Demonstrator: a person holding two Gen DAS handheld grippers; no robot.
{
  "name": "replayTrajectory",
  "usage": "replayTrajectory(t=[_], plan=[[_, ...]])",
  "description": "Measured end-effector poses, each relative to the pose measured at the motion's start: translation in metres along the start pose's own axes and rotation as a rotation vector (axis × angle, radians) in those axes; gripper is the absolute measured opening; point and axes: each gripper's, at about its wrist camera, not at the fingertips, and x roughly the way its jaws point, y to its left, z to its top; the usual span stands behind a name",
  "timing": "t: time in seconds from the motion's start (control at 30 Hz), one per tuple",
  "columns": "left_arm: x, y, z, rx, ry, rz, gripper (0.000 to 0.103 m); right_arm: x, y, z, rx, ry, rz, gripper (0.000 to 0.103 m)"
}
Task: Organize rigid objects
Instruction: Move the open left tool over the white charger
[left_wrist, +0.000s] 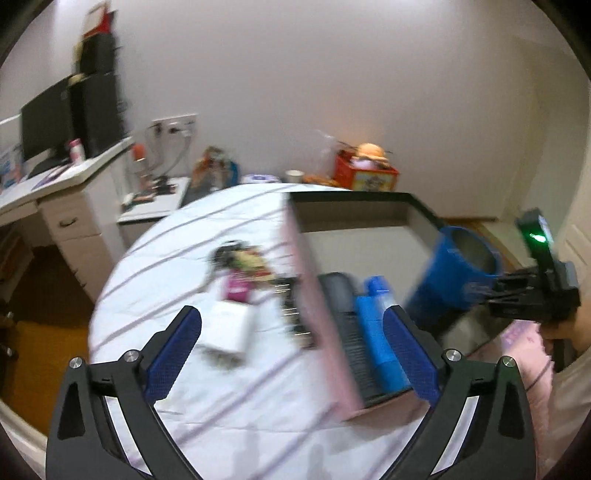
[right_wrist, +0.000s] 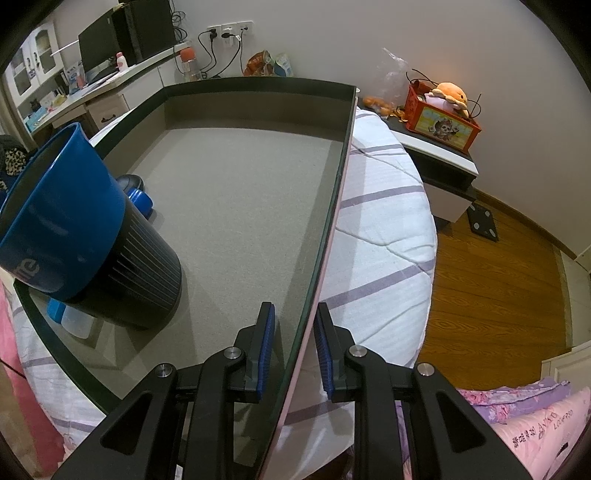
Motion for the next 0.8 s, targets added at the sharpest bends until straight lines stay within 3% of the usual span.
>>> replayTrajectory(t=[0.23,0.3,0.4,0.6,0.7,0.8], plan=[[0.019,0.072,-0.019,-0.122,0.055,0.131,0.100,0.000,0.000,-0.001,0.005,-0.001,0.004,0.023],[0.028,0.074,-0.021,-0.121,0.073,0.146,0.100,0.001,0.001,0.000,0.001,0.001,-0.003,0.023],[0.042,0.064,-0.023,-0.104,0.083,0.096,0.100,0.001,0.002,0.000,0.002,0.004,-0.011,0.023],[0.070,0.038,-0.023,0.027,0.124,0.097,0.100,0.001,0.003,0.000,0.003,0.006,-0.014,0.023],[0.082,0.037,-0.023,0.035,0.150,0.094,0.092,0.001,0.003,-0.001,0.003,0.006,-0.015,0.023],[0.089,0.041,-0.023,0.021,0.175,0.082,0.075,0.001,0.003,-0.001,0.003,0.005,-0.015,0.023]])
